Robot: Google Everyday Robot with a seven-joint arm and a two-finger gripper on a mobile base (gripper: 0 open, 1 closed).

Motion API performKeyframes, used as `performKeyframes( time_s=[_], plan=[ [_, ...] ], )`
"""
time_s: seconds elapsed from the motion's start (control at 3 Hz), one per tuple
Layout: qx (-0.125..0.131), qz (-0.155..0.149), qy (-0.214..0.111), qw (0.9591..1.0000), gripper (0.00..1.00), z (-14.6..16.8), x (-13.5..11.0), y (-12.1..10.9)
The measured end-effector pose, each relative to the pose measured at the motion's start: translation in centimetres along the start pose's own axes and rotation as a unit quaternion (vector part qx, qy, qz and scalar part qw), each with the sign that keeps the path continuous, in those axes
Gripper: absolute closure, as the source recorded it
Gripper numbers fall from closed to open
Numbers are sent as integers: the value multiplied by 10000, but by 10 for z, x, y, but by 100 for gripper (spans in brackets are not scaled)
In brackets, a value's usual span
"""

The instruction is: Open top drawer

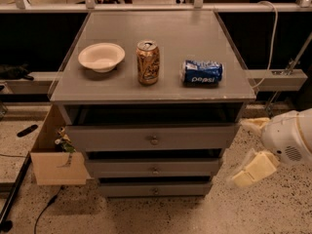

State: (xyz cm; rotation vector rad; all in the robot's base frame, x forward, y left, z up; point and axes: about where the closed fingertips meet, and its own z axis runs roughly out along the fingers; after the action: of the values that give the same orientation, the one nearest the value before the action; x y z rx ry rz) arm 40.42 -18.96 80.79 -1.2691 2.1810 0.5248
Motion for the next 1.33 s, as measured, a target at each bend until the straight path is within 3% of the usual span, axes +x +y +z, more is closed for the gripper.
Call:
performKeyframes(
  time_s=[0.33, 0.67, 1.33],
  plan=[
    [62, 240, -66, 9997, 0, 22, 13, -13],
    [258, 315, -117, 9991, 0, 38, 12, -35],
    [314, 286, -185, 9989, 0, 49, 2, -42]
  ],
)
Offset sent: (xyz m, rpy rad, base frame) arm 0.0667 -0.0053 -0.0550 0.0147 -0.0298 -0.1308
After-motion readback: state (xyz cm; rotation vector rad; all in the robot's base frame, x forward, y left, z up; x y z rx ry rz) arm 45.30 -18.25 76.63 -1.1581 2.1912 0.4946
